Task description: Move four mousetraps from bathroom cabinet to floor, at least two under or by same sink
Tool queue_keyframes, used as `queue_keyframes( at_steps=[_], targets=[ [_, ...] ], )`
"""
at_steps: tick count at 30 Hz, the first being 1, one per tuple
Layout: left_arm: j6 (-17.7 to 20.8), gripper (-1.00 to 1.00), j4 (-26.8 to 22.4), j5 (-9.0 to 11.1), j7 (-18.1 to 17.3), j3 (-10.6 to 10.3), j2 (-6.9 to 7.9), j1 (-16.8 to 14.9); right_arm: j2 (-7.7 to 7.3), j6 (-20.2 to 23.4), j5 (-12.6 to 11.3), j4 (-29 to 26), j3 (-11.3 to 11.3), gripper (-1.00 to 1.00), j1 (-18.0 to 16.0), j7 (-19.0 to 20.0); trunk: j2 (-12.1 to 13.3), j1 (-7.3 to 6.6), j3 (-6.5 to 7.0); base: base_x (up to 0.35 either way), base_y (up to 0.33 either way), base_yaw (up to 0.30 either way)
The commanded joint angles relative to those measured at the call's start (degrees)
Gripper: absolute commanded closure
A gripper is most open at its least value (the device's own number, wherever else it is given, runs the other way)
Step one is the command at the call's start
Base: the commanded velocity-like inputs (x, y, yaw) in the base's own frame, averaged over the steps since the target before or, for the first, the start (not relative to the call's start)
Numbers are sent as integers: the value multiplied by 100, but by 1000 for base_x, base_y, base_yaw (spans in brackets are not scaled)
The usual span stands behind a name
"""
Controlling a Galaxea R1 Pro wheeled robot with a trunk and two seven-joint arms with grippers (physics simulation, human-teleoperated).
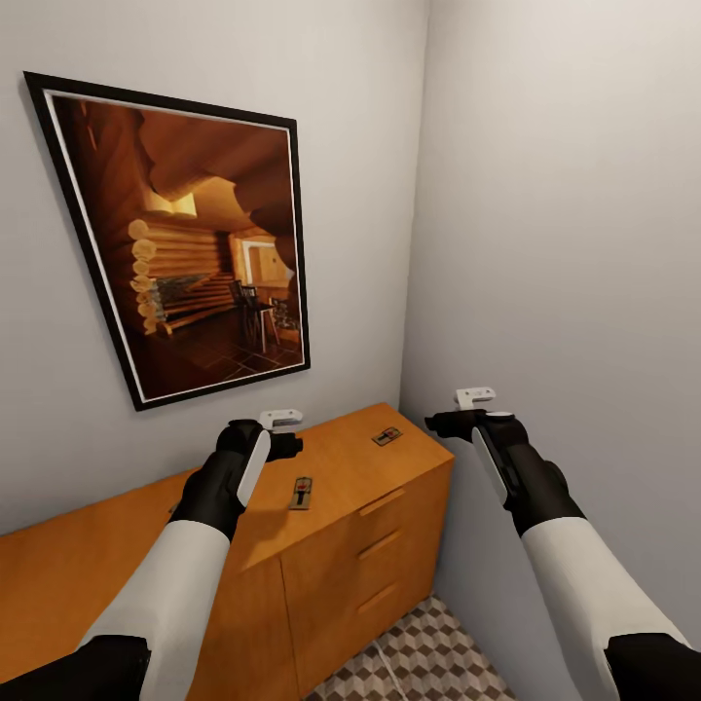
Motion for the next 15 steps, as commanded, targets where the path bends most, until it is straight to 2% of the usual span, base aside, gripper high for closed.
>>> queue_keyframes(
  at_steps=[1, 10, 15],
  targets=[
    [19, -100, -4, 41, 33, 14, -5, -2, -6, 27, 6, -6, 11, -100, -2, 14, -5, 2, -3, 0, 0, 0],
    [18, -100, -7, 41, 33, 15, -5, -2, -6, 27, 6, -5, 11, -100, -2, 14, -5, 2, -3, 14, -1, 0],
    [5, -100, -6, 41, 33, 15, -5, -2, -6, 27, 6, -5, 11, -100, -2, 14, -5, 2, -3, 196, -38, 0]
  ],
)
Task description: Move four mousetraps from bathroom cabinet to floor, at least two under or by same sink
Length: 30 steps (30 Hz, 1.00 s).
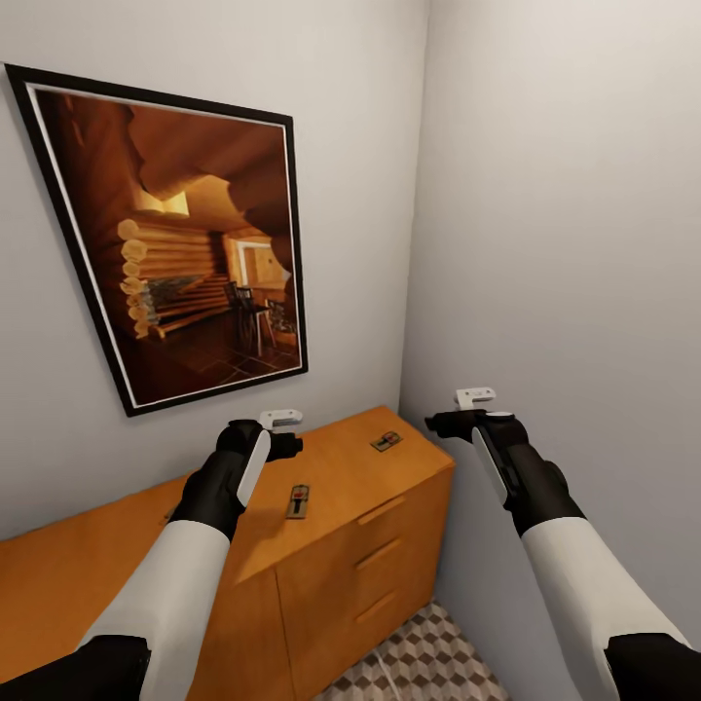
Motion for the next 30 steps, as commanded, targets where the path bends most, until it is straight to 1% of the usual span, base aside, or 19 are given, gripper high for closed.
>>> queue_keyframes(
  at_steps=[1, 7, 16, 30],
  targets=[
    [18, -100, -4, 41, 33, 14, -6, -2, -6, 26, 5, -6, 11, -100, -2, 14, -4, 4, -3, 165, -27, 0],
    [16, -100, -2, 41, 33, 14, -6, -2, -6, 26, 5, -6, 11, -100, -2, 14, -4, 4, -3, 81, -13, 0],
    [15, -100, -2, 41, 33, 14, -6, -2, -6, 19, 5, -6, 15, -100, -2, 14, -4, 4, -3, 14, -2, 0],
    [15, -100, -1, 41, 33, 14, -6, -2, -6, -147, -5, 1, 26, -100, -2, 14, -4, 4, -3, 1, 0, 0]
  ],
)
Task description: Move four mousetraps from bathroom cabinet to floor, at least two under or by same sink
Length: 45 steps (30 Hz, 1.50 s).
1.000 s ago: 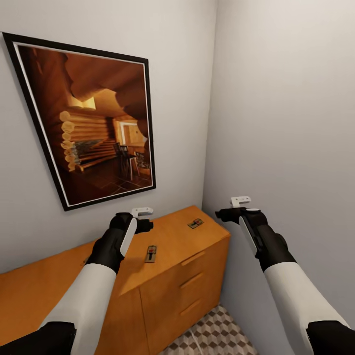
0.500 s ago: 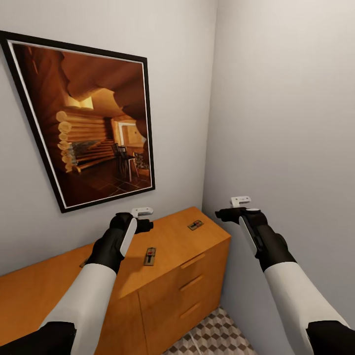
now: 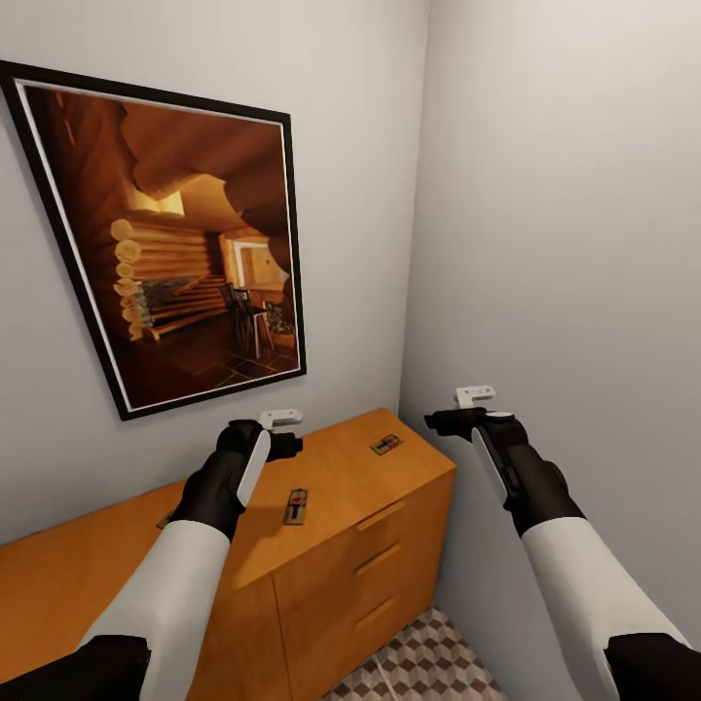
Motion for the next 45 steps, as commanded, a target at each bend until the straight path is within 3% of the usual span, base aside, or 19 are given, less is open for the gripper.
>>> queue_keyframes(
  at_steps=[1, 5, 21, 45],
  targets=[
    [19, -100, -4, 41, 33, 14, -5, -2, -6, 24, 5, -5, 12, -100, -2, 13, -5, 2, -3, 0, 0, 0],
    [19, -100, -4, 41, 33, 12, -5, -2, 5, 18, -2, -4, 39, -100, -2, 13, -5, 2, -3, 0, 0, 0],
    [83, -100, -4, 41, 39, 2, -5, -2, 38, 73, -24, -4, 578, -100, -2, 10, -5, 2, -3, 0, 0, 0],
    [132, -100, 2, 41, 59, 3, -5, -2, 38, 85, -29, 2, 616, -100, -2, 3, -5, 2, -3, 32, 0, 0]
  ],
)
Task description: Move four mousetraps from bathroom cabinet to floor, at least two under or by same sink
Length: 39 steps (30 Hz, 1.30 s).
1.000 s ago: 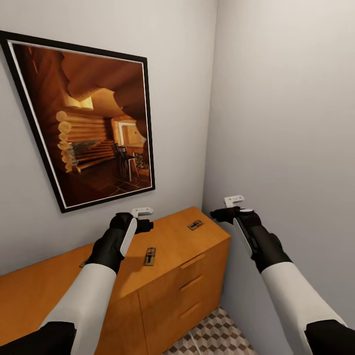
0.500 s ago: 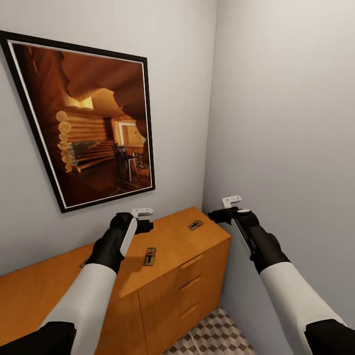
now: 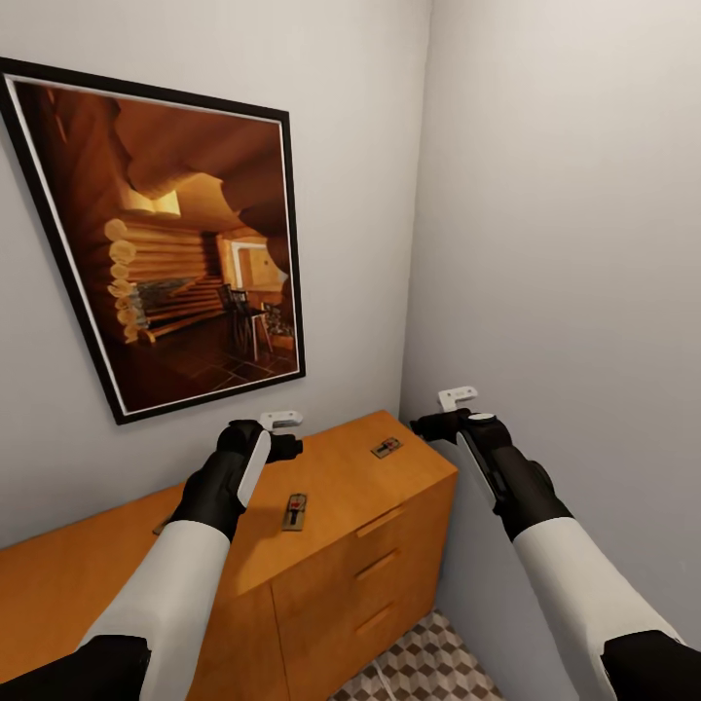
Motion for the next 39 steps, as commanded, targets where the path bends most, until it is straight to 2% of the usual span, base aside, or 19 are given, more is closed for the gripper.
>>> queue_keyframes(
  at_steps=[1, 15, 39],
  targets=[
    [20, -100, -3, 41, 33, 13, -5, 0, -6, 27, 1, -6, 11, -100, -2, 11, -5, 3, -3, 28, 0, 0],
    [21, -100, 0, 41, 25, 14, -5, 90, -6, 11, 1, 197, 8, -100, -2, 19, -5, 3, -3, 7, 0, 0],
    [12, -100, -1, 41, 15, 10, -5, 104, -6, 9, 1, 216, 7, -100, -2, 20, -5, 3, -3, 0, 0, 0]
  ],
)
